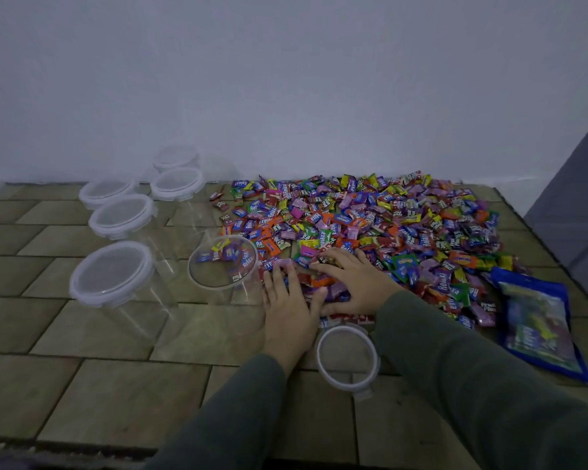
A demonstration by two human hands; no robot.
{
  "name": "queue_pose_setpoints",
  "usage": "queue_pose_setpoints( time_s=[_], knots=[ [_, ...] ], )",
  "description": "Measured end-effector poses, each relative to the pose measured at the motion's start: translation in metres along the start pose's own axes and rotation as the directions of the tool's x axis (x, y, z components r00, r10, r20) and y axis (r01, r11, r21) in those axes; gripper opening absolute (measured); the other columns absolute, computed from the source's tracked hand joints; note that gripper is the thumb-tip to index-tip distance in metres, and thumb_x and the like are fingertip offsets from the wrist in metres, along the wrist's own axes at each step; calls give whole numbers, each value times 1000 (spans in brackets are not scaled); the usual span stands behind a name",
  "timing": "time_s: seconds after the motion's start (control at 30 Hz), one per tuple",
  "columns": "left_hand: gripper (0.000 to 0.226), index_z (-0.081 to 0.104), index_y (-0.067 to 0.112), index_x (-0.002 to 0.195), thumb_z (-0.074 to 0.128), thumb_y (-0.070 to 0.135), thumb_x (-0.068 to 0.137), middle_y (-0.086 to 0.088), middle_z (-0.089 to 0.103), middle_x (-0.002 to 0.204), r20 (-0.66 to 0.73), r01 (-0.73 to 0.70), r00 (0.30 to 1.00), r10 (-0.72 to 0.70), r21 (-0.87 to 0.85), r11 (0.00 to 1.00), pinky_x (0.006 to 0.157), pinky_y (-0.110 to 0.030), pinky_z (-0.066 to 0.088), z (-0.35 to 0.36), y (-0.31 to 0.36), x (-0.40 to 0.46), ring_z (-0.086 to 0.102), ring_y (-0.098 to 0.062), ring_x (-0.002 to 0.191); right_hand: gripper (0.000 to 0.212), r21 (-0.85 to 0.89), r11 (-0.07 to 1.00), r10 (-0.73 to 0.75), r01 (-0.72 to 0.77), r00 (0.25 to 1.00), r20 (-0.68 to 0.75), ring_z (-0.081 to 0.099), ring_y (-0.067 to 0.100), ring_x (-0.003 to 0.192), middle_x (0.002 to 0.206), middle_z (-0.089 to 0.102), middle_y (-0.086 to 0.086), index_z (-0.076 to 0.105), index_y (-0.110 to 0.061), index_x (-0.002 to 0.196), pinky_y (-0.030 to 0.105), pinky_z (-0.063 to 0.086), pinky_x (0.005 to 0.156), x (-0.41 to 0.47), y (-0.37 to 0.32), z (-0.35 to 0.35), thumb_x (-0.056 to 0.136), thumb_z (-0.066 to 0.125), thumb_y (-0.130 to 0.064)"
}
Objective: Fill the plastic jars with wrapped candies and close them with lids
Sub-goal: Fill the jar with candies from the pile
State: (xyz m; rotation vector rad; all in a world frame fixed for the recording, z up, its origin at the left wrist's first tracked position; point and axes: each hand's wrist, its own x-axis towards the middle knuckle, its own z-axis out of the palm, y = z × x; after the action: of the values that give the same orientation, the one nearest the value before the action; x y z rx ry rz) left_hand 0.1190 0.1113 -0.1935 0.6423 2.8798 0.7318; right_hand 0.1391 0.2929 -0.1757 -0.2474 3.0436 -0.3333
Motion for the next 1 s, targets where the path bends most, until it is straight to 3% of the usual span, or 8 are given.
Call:
queue_pose_setpoints(
  time_s=[0.17, 0.27, 0.43, 0.53, 0.63, 0.77, 0.87, 1.0],
  knots=[
    [61, 16, 20, 155, 24, 50, 102, -11, 6, 162, 6, 40, 999, -41, 96, 995, 119, -48, 1, -2, 5, 9, 3, -29, 149, 71, -38, 999, 11, -14, 998, -63, 4, 15, 147, 158, 15, -6, 25, -36, 150, 58, 8, 116, 4, 0, -4, 89, 46, -65],
    [57, 23, 18, 153, 27, 45, 103, -9, 11, 160, -45, -28, 999, 28, 10, 1000, 120, -48, 9, -3, 3, 9, 6, -29, 147, 80, 59, 998, -24, 27, 998, -49, 7, 15, 146, 158, 13, -6, 30, -36, 148, 58, 3, 117, -4, 3, -8, 80, 54, -71],
    [65, 9, 23, 155, 27, 53, 101, -7, -2, 163, 21, -77, 997, 76, 54, 996, 120, -42, 2, -2, -4, 1, -6, -27, 149, 87, 93, 996, -14, 14, 1000, 1, 8, 18, 146, 158, 12, -6, 29, -39, 147, 57, 1, 117, -14, 12, -11, 73, 60, -73],
    [70, 6, 25, 155, 25, 60, 97, -7, -3, 163, 36, -96, 995, 94, 86, 992, 120, -45, 2, -3, -4, 1, -7, -27, 149, 70, 65, 998, 29, -25, 998, -51, 13, 19, 146, 156, 21, -3, 33, -36, 146, 58, 9, 116, -13, 10, -12, 86, 51, -65],
    [82, 9, 29, 155, 21, 74, 88, -4, -2, 163, 49, -151, 988, 145, 144, 978, 118, -49, 4, -3, -6, 1, -4, -27, 149, 73, -70, 998, -5, -3, 994, -109, 23, 21, 142, 153, 31, -2, 37, -34, 145, 51, 22, 113, -17, 6, -8, 84, 25, -72],
    [74, 16, 30, 154, 27, 69, 92, -4, 12, 159, 52, -163, 986, 156, 200, 966, 117, -49, 11, 0, -7, 5, 6, -30, 147, 63, -205, 978, 3, -34, 989, -150, 40, 27, 130, 146, 43, 1, 47, -34, 139, 53, 33, 102, -21, 4, 6, 87, 29, -66],
    [60, 38, 24, 145, 28, 57, 95, -11, 36, 143, 10, -156, 987, 159, 257, 954, 108, -47, 32, -2, -1, 9, 33, -35, 133, 56, -216, 975, -5, -50, 969, -249, 57, 29, 105, 122, 60, 5, 61, -27, 125, 46, 45, 82, -14, -1, 8, 90, 29, -56],
    [43, 64, 12, 105, 39, 43, 90, -16, 59, 96, -71, -149, 981, 182, 332, 931, 72, -43, 51, -4, 11, 13, 62, -36, 86, 60, -178, 977, 82, -114, 981, -177, 50, 28, 109, 120, 53, 6, 49, -26, 136, 40, 37, 90, -6, -5, 8, 94, 21, -58]
  ],
)
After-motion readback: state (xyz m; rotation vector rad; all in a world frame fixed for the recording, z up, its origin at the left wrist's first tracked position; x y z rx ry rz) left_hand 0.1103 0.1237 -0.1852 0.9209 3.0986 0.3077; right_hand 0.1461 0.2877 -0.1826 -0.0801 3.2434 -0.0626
